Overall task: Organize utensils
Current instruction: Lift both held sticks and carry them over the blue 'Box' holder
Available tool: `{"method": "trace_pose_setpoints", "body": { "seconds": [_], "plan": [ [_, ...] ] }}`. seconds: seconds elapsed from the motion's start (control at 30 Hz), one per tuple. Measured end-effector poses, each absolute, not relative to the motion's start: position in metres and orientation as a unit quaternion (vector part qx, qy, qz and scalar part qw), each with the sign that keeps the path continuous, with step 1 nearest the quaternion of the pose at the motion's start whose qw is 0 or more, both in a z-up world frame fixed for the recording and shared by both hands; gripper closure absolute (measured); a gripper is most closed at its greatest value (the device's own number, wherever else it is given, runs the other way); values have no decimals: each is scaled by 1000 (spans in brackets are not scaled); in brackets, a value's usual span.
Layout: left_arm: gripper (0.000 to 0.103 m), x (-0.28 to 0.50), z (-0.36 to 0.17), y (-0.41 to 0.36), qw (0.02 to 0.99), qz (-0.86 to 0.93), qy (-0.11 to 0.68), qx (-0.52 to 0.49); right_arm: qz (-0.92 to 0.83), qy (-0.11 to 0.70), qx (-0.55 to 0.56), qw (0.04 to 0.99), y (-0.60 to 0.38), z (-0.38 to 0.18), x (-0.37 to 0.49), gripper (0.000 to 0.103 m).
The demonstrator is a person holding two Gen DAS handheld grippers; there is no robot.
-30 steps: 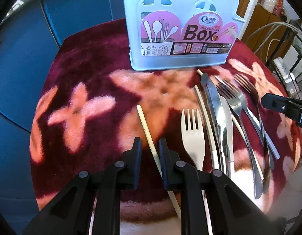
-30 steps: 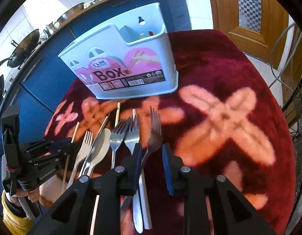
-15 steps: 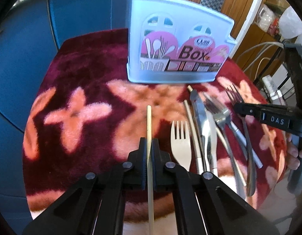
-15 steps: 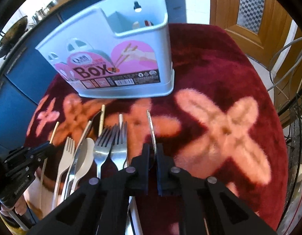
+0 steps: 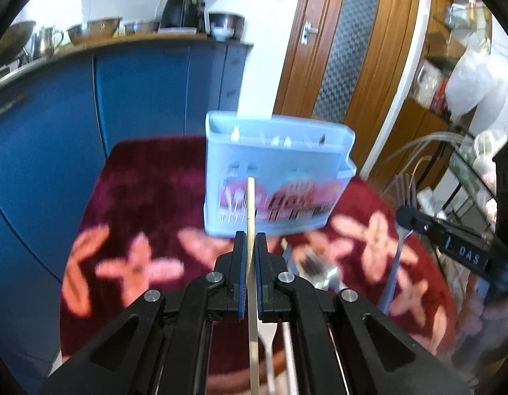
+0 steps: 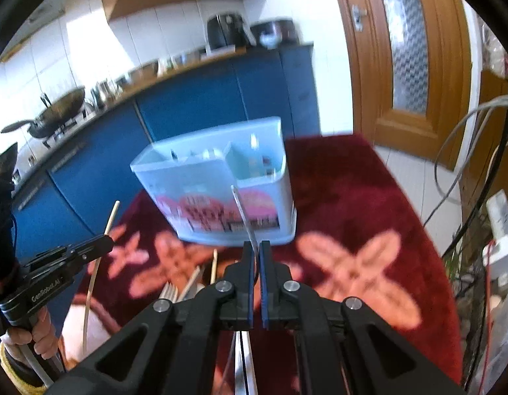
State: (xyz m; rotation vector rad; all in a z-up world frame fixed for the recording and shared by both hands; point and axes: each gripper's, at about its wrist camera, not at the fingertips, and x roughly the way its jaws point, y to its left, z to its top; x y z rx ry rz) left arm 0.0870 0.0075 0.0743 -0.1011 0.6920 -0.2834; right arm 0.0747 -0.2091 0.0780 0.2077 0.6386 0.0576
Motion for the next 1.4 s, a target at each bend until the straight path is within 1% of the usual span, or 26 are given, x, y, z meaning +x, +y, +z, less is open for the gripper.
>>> {"method": "trace_pose_setpoints", "body": {
  "seconds": [0.2,0.43,0.53,0.73,1.0,1.2,1.4],
  "plan": [
    [100,108,108,3,945,-140,290,-62,14,244,83,966,-211,116,72,99],
    [100,138,152,-2,959,-136,234,-82,4,196,79,977,-221,156,80,99],
    [100,153,173,0,968,-129,197,-87,-4,175,76,982,-228,177,86,99],
    [100,182,191,1,983,-100,134,-81,-29,145,50,988,-233,200,104,99],
    [100,233,178,9,987,-63,106,-101,-51,130,25,990,-235,204,147,99],
    [100,249,144,11,990,-38,101,-95,-48,157,4,986,-227,179,178,99],
    [100,246,116,8,994,-14,84,-75,-29,203,6,979,-218,139,202,99]
  ]
}}
